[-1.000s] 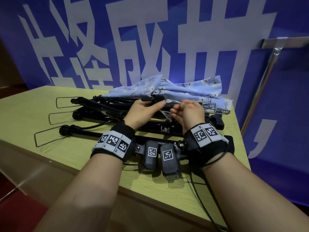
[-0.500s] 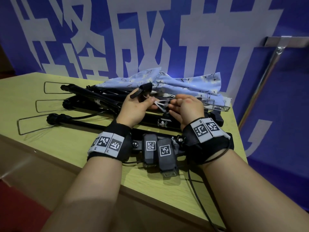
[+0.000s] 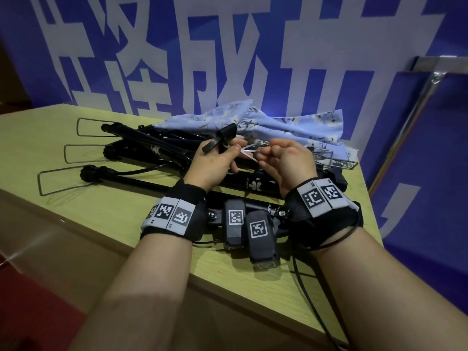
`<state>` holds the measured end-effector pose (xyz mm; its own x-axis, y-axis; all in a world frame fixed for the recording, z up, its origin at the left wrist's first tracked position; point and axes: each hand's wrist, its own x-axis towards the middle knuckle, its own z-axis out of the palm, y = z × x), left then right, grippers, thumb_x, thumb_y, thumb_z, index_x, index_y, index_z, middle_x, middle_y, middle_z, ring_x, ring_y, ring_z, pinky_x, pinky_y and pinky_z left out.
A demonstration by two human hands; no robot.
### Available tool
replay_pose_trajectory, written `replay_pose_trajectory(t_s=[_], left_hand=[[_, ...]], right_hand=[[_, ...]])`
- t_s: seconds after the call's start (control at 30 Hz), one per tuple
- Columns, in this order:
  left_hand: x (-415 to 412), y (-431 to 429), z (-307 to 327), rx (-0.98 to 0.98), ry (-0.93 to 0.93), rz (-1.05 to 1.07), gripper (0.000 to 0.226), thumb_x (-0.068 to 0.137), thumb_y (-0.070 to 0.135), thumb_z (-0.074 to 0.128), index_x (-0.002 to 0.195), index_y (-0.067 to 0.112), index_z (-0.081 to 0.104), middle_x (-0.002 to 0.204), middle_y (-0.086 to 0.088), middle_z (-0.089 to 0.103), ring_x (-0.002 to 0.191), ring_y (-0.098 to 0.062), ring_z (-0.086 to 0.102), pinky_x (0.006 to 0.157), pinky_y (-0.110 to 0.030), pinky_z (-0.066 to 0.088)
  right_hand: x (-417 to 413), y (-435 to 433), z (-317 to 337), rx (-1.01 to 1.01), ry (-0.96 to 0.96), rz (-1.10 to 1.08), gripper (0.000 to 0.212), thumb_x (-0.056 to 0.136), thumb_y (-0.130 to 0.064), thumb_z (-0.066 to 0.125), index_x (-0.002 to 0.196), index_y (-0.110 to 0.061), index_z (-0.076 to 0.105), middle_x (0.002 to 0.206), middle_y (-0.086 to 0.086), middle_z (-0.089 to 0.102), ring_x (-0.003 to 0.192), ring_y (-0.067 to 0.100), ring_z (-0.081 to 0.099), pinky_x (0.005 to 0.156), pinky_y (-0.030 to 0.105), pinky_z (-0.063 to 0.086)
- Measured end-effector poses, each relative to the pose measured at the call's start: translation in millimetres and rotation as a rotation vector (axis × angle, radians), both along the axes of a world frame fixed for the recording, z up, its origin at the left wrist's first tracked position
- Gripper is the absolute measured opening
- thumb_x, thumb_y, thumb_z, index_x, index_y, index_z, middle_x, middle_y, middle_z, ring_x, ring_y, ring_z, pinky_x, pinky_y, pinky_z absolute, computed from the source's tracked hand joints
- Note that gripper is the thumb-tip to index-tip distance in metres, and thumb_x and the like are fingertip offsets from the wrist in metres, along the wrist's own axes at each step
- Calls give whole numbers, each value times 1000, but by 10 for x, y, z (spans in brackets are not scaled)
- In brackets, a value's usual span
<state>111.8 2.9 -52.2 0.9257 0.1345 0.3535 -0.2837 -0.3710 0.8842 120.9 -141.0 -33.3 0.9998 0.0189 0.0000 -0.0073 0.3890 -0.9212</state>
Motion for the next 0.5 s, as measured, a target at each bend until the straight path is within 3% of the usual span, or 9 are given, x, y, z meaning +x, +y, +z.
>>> replay_pose_trajectory(t_s=[0.13,0.27,0.5], left_hand=[[-36,-5,12,-60,-69,-56,17,96,5,56,98,17,69,81,2,69,55,0,61,67,-8,46],[-85,-19,29,-158,-89,-99,17,90,-5,61,102,5,67,85,-3,70,62,-1,66,64,-12,50],[-65,1,7,-120,-78,-13,25,83,2,72,105,14,70,87,7,71,79,6,67,76,-5,47]], right_hand=[[7,1,-16,-31,-26,4,28,98,3,35,81,-12,53,71,6,58,68,17,58,71,25,51],[-8,21,-23,7,-36,27,28,98,3,36,82,-10,55,74,7,59,71,17,60,73,25,52],[-11,16,-26,-61,-60,-2,21,98,-1,39,86,-14,51,77,6,63,73,17,64,75,26,53]])
